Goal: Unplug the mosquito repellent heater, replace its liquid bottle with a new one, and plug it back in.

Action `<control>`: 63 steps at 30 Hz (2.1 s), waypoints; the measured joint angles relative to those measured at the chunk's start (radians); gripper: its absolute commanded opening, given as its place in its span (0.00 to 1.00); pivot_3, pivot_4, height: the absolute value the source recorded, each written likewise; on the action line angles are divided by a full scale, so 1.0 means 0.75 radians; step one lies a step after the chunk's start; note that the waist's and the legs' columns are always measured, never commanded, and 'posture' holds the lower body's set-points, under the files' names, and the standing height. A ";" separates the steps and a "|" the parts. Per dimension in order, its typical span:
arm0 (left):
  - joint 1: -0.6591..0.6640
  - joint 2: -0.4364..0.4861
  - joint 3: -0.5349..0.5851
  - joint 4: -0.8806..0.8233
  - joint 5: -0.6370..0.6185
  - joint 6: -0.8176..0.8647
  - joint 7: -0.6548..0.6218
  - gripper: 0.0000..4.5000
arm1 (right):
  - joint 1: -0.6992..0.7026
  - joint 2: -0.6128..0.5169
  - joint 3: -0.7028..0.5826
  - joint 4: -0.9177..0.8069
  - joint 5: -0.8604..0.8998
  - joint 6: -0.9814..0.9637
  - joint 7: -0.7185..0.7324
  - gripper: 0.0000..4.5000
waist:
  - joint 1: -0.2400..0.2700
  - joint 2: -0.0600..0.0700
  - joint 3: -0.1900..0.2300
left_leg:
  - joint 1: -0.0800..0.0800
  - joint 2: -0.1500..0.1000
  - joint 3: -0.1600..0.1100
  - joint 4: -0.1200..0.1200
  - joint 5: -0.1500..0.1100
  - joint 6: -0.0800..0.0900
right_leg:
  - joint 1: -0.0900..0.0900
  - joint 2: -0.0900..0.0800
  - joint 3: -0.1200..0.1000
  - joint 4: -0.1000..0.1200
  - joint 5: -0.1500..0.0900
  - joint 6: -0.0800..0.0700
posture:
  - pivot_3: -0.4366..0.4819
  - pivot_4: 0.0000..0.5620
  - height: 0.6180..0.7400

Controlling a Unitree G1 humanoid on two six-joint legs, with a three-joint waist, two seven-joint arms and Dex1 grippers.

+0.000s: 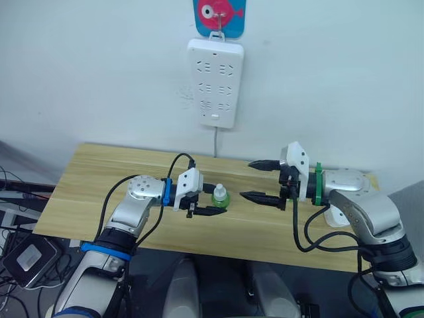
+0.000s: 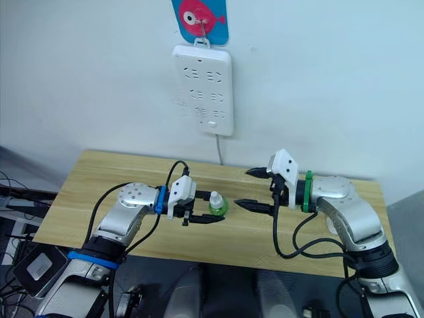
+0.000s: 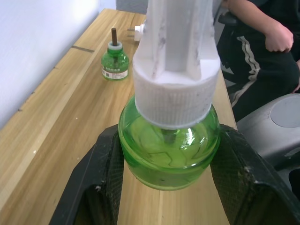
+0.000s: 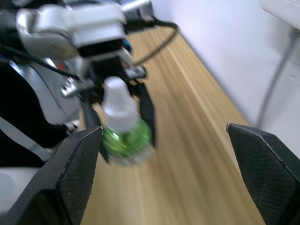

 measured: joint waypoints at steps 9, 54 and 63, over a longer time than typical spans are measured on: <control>-0.011 -0.008 0.000 0.020 0.003 0.000 -0.003 0.50 | -0.054 0.158 0.113 -0.044 0.027 0.060 -0.125 0.53 | 0.005 0.000 0.000 | -0.001 -0.001 0.000 0.000 0.000 0.000 | 0.000 -0.001 -0.001 0.000 0.000 0.000 | 0.45 0.48 1.00; 0.031 0.030 0.004 0.034 0.013 -0.034 0.007 0.50 | 0.033 0.223 -0.031 0.294 -0.223 -0.247 -0.527 0.03 | 0.000 -0.001 0.000 | -0.001 -0.001 0.001 -0.001 0.000 0.000 | -0.001 -0.001 0.000 0.000 0.000 0.000 | 0.46 0.53 1.00; 0.042 0.090 0.045 0.031 0.011 -0.033 0.025 0.50 | 0.114 0.396 -0.028 0.644 -0.446 -0.655 -0.760 0.03 | 0.003 0.001 0.001 | 0.000 0.000 0.002 -0.002 0.000 0.000 | -0.002 -0.001 0.001 0.000 0.000 0.000 | 0.50 0.59 1.00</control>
